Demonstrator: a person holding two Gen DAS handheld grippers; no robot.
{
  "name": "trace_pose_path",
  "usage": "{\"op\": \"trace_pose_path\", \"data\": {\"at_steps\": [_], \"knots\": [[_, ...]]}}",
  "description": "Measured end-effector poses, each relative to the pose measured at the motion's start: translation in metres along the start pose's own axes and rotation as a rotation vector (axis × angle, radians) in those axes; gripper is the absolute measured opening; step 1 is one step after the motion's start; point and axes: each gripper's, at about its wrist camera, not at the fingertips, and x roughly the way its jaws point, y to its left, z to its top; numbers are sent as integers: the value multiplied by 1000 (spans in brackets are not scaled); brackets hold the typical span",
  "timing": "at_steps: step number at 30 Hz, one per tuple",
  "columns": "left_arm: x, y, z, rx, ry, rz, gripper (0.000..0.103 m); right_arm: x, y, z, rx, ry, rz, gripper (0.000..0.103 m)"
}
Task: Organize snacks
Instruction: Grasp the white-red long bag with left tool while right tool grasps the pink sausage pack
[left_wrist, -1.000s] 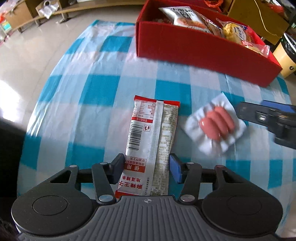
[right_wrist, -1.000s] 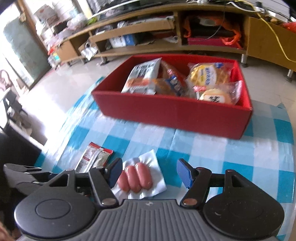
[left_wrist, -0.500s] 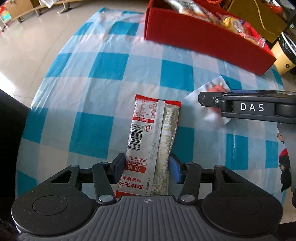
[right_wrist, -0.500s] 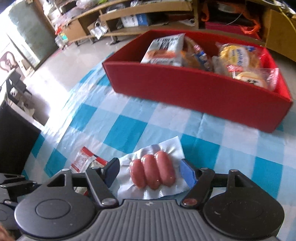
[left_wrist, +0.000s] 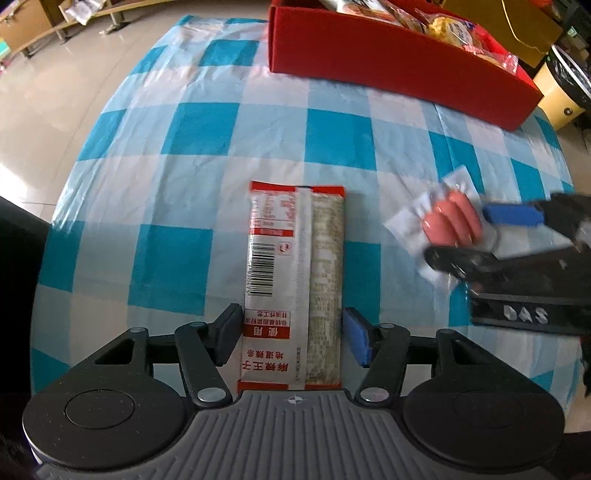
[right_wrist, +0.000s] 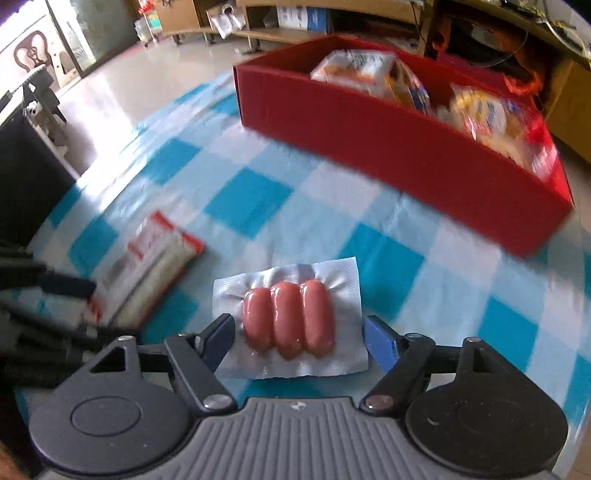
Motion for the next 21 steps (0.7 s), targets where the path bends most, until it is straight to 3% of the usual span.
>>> {"op": "trace_pose_path", "data": {"at_steps": [6, 9, 14, 18, 21], "knots": [[0, 0, 0, 9, -1, -3, 69, -20, -3, -32, 21, 26, 5, 68], [-1, 4, 3, -22, 1, -28, 77, -27, -10, -40, 66, 42, 20, 68], [4, 5, 9, -36, -6, -7, 81, -47, -13, -52, 103, 43, 50, 68], [7, 1, 10, -32, -6, 7, 84, -51, -2, -51, -43, 26, 22, 68], [6, 1, 9, -27, -3, 7, 84, -41, 1, -50, -183, 90, -70, 68]]}}
